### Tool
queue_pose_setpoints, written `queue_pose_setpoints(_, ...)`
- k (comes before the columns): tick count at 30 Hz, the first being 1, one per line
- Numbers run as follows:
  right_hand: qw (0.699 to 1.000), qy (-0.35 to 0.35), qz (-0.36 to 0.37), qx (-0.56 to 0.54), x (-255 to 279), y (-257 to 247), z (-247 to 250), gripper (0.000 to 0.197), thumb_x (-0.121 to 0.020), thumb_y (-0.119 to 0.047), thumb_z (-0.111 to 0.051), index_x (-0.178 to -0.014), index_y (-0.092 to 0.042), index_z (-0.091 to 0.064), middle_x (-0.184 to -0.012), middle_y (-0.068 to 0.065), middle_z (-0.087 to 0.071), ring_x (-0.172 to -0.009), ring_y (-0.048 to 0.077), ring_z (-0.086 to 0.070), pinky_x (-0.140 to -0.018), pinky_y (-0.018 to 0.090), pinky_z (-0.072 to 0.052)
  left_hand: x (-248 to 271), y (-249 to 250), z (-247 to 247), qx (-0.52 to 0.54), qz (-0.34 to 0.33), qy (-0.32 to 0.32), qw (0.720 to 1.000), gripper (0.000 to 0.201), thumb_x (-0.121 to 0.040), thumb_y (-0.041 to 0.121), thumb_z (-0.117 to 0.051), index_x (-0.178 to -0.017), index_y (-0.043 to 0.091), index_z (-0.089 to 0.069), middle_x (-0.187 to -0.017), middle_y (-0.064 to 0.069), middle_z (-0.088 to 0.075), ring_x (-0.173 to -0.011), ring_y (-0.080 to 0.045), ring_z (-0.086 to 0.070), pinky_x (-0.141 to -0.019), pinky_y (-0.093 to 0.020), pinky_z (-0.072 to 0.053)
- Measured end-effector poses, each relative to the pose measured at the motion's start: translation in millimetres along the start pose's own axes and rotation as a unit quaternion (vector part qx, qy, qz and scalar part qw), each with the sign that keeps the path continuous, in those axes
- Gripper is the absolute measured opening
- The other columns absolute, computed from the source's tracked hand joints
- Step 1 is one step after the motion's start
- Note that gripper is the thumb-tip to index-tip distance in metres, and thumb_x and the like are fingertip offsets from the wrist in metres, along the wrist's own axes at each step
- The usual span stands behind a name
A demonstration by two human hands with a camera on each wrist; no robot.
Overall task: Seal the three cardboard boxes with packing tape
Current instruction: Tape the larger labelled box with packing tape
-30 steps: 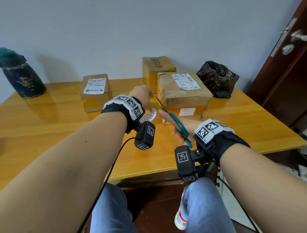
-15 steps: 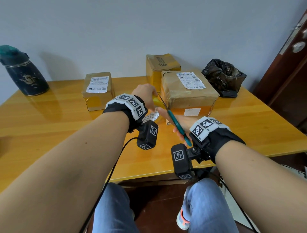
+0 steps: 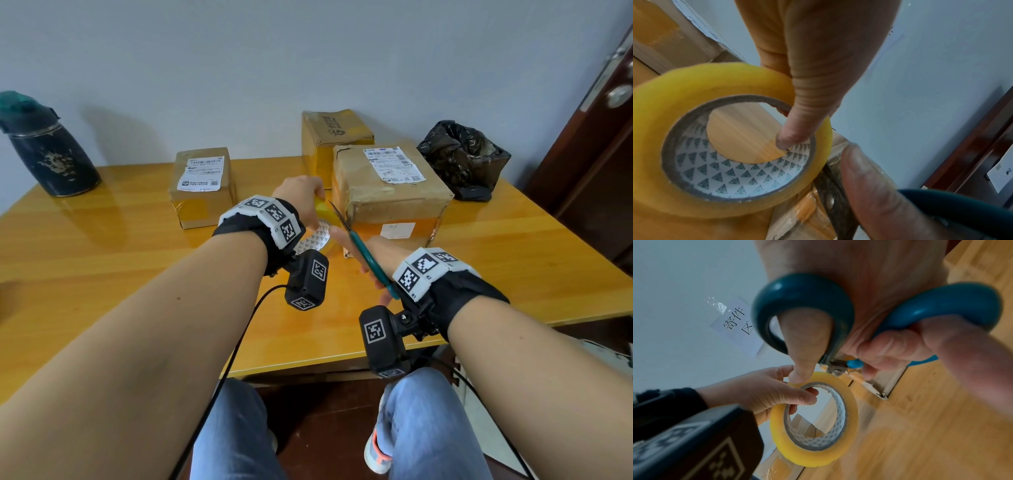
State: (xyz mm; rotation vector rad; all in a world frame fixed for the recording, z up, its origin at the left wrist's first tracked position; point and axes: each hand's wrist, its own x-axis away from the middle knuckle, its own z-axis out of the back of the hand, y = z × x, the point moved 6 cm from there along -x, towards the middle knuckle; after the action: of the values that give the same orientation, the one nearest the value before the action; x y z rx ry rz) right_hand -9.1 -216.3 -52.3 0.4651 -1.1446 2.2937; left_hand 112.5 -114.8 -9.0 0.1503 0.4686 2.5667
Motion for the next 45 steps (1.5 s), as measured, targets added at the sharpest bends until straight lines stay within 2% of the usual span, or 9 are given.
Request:
queue_pose_setpoints(7, 1.000, 0.014, 0.005, -0.011, -5, 5, 1, 0.062, -0.081, -0.070, -0.052, -0.065, -0.011, -0.042, -0.057, 0.007, -0.038, -0.050, 0.023, -0.039, -0.085, 0.052, -0.053, 2, 0, 1, 0.004, -0.005, -0.006, 1.000, 0.042, -0.074, 0.003, -0.076, -0.107, 0.015, -0.052, -0.099, -0.003, -0.052, -0.084, -0.023, -0.054, -0.062, -0.030, -0.043)
queue_pose_setpoints(10, 1.000, 0.005, 0.001, 0.002, -12, 11, -1, 0.068, -0.067, -0.086, -0.051, -0.073, -0.018, -0.048, -0.067, 0.009, -0.048, -0.058, 0.026, -0.047, -0.071, 0.048, -0.056, 4, -2, -1, 0.000, -0.008, -0.015, 1.000, 0.046, -0.074, 0.002, -0.075, -0.111, 0.016, -0.051, -0.103, -0.003, -0.053, -0.085, -0.023, -0.054, -0.063, -0.031, -0.045)
queue_pose_setpoints(13, 1.000, 0.014, -0.010, 0.006, -16, 22, 1, 0.046, -0.090, -0.063, -0.044, -0.068, -0.023, -0.041, -0.070, 0.001, -0.042, -0.063, 0.015, -0.043, -0.062, 0.030, -0.045, 6, -5, -6, -0.017, -0.013, -0.040, 0.999, 0.048, -0.073, 0.000, -0.075, -0.111, 0.017, -0.052, -0.108, -0.001, -0.050, -0.092, -0.023, -0.053, -0.067, -0.033, -0.046)
queue_pose_setpoints(17, 1.000, 0.012, -0.018, -0.015, -20, 34, 3, 0.038, -0.099, -0.044, -0.039, -0.068, -0.024, -0.034, -0.072, -0.003, -0.035, -0.063, 0.009, -0.034, -0.102, 0.042, -0.041, 9, -14, -9, 0.004, -0.001, -0.031, 1.000, 0.049, -0.074, -0.001, -0.074, -0.113, 0.017, -0.052, -0.116, -0.006, -0.055, -0.096, -0.024, -0.056, -0.072, -0.032, -0.050)
queue_pose_setpoints(20, 1.000, -0.015, -0.024, -0.008, -24, 28, -3, 0.056, -0.068, -0.084, -0.051, -0.072, -0.028, -0.048, -0.067, 0.002, -0.047, -0.065, 0.023, -0.048, -0.082, 0.048, -0.051, 8, -14, -9, 0.017, -0.004, -0.029, 0.999, 0.053, -0.074, 0.000, -0.075, -0.117, 0.017, -0.050, -0.115, -0.006, -0.055, -0.095, -0.024, -0.056, -0.069, -0.031, -0.049)
queue_pose_setpoints(25, 0.998, 0.021, 0.000, 0.063, -33, 21, -5, 0.063, -0.083, -0.073, -0.046, -0.110, -0.017, -0.053, -0.101, 0.014, -0.060, -0.077, 0.027, -0.058, -0.087, 0.043, -0.052, 8, -14, -10, 0.026, 0.002, -0.037, 0.999, 0.058, -0.072, 0.002, -0.077, -0.118, 0.019, -0.046, -0.104, -0.002, -0.050, -0.085, -0.022, -0.054, -0.055, -0.025, -0.042)
queue_pose_setpoints(30, 0.971, 0.100, -0.007, 0.215, -48, 16, -4, 0.048, -0.096, -0.050, -0.043, -0.072, -0.009, -0.051, -0.065, 0.004, -0.048, -0.055, 0.016, -0.044, -0.047, 0.026, -0.033, 10, -31, -8, 0.029, 0.034, -0.028, 0.999, 0.061, -0.075, 0.002, -0.075, -0.126, 0.017, -0.046, -0.109, -0.004, -0.052, -0.090, -0.020, -0.052, -0.054, -0.022, -0.039)
queue_pose_setpoints(39, 0.931, 0.152, 0.084, 0.321, -55, -4, -3, 0.049, -0.075, -0.055, -0.073, -0.070, -0.013, -0.048, -0.069, 0.002, -0.050, -0.067, 0.022, -0.054, -0.050, 0.028, -0.039, 18, -51, -4, 0.044, 0.073, 0.001, 0.996, 0.067, -0.080, 0.005, -0.073, -0.140, 0.011, -0.045, -0.133, -0.013, -0.053, -0.116, -0.028, -0.055, -0.079, -0.027, -0.047)
queue_pose_setpoints(45, 0.864, 0.354, 0.213, 0.288, -23, -37, 26, 0.052, -0.095, -0.055, -0.042, -0.061, -0.015, -0.039, -0.058, -0.001, -0.040, -0.056, 0.020, -0.045, -0.055, 0.030, -0.035, 18, -50, -5, 0.077, 0.076, 0.011, 0.994, 0.063, -0.079, 0.007, -0.074, -0.137, 0.011, -0.048, -0.129, -0.013, -0.054, -0.113, -0.028, -0.056, -0.076, -0.026, -0.046)
